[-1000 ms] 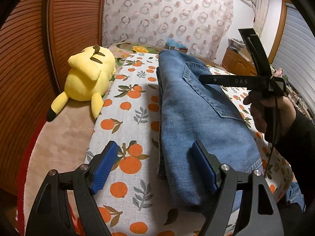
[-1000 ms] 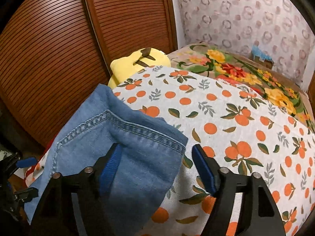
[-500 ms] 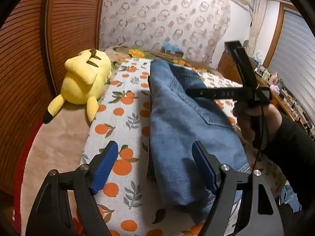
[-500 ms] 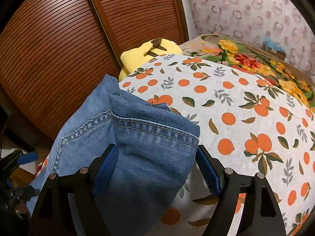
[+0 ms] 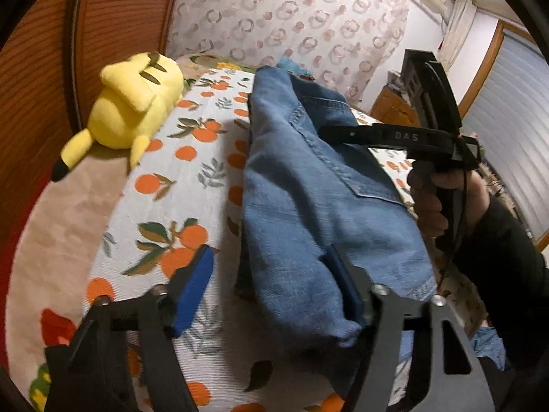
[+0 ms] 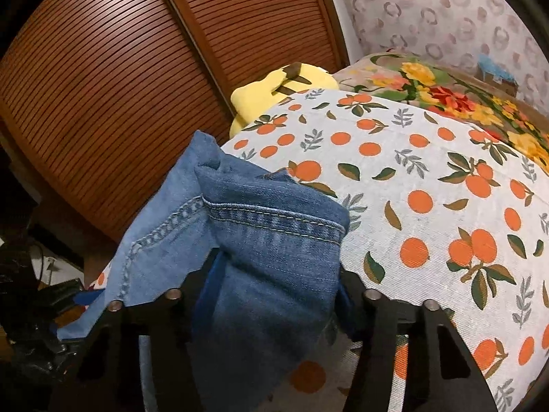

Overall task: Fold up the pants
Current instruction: 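Flip the lifted jeans over onto the stack and open the right gripper, then grasp the folded jeans with the left gripper and lift it toward the plush toy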

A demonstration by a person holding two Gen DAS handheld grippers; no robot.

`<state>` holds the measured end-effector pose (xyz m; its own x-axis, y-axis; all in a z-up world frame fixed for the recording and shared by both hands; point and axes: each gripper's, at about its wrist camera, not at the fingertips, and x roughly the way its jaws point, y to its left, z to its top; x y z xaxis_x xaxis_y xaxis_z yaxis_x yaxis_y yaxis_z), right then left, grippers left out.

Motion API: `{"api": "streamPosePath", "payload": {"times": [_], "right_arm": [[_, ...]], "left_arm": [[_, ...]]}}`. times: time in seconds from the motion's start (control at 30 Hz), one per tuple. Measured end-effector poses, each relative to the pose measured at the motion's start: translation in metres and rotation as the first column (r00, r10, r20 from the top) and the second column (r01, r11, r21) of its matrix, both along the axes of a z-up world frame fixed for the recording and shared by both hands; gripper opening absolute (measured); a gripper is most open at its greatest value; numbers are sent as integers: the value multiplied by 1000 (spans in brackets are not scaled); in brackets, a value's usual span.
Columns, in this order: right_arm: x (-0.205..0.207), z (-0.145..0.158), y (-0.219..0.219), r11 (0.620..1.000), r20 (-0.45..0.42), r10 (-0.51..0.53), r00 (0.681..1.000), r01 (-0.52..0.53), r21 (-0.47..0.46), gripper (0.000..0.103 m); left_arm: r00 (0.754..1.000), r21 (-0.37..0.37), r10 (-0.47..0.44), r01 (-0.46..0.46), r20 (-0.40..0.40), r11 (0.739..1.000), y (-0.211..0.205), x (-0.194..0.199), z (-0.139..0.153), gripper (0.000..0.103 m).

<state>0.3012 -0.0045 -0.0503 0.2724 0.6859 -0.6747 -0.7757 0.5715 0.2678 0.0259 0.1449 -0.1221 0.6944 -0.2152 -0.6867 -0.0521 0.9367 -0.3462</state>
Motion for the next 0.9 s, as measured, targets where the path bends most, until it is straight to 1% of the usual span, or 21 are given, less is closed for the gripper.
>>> {"api": "streamPosePath", "payload": {"times": [0.07,0.1,0.13,0.2,0.27,0.43,0.6,0.77,0.9], "right_arm": [[0,2,0,1000,5,1,1000,-1,5,47],[-1,4,1,1000,11,3,1000,-3,9,42],[-2,7,0,1000,20,7,1000,-7,17,38],[-3,12,0,999,32,14,999,-15,31,34],[-6,18,1,999,53,24,998,-26,38,31],[-8,30,7,996,94,47,994,-54,74,30],[7,36,28,994,119,63,991,-74,86,30],[28,39,50,992,129,59,990,-73,103,30],[48,40,69,992,141,45,989,-61,111,30]], "left_arm": [[1000,-13,-13,13,5,1000,-1,0,1,47],[1000,-11,-26,27,11,1000,-3,-1,3,37],[999,-10,-32,33,16,999,-4,-1,5,35],[999,3,-33,33,17,999,-6,-2,10,26],[999,4,-31,31,25,1000,-5,-4,13,22],[999,-6,-4,4,38,1000,4,-4,21,21],[998,3,29,-30,58,1000,21,9,32,21],[995,31,51,-54,90,998,43,31,45,20],[993,55,49,-55,109,997,60,57,54,20]]}}
